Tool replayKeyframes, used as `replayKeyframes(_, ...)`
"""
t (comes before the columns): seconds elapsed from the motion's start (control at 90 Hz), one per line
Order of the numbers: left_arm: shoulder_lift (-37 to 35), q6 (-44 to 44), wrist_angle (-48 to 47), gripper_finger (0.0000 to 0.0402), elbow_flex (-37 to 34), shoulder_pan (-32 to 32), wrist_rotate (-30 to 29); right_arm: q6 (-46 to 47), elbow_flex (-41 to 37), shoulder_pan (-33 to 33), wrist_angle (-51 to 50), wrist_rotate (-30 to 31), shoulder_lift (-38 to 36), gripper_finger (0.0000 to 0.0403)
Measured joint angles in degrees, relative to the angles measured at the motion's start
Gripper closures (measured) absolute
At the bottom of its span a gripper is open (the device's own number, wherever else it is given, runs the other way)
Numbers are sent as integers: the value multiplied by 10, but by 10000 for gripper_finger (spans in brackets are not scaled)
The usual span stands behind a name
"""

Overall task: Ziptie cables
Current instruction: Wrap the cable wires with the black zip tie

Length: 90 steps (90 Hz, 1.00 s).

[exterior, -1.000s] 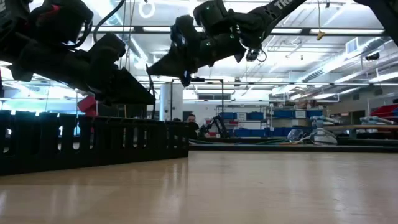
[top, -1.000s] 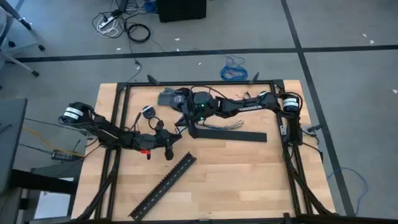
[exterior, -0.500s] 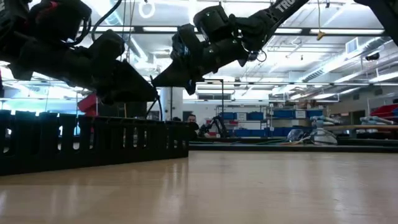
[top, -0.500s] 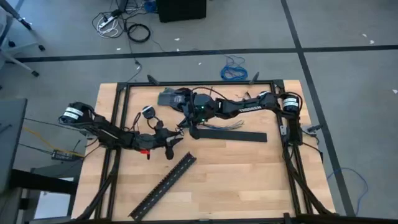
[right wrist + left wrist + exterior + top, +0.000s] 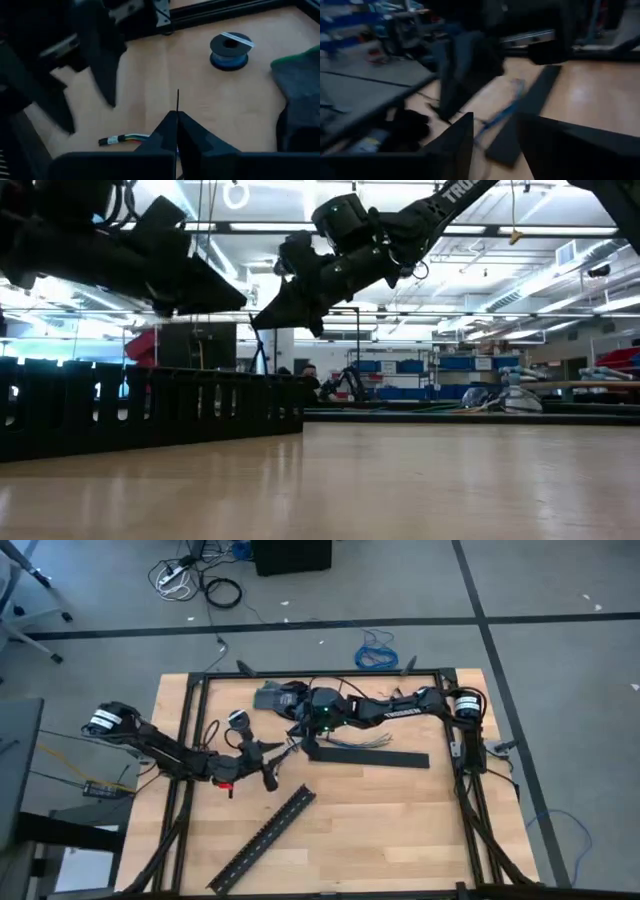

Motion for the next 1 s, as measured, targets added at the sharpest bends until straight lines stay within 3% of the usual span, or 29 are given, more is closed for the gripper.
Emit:
replayKeyframes(0.522,0,-27,-5,265,0,63,-10,10,0,0,76,1,0,402)
replayKeyframes(1.0,0,-39,-1,269,0,67,33,11,0,9,100,-14,0,402)
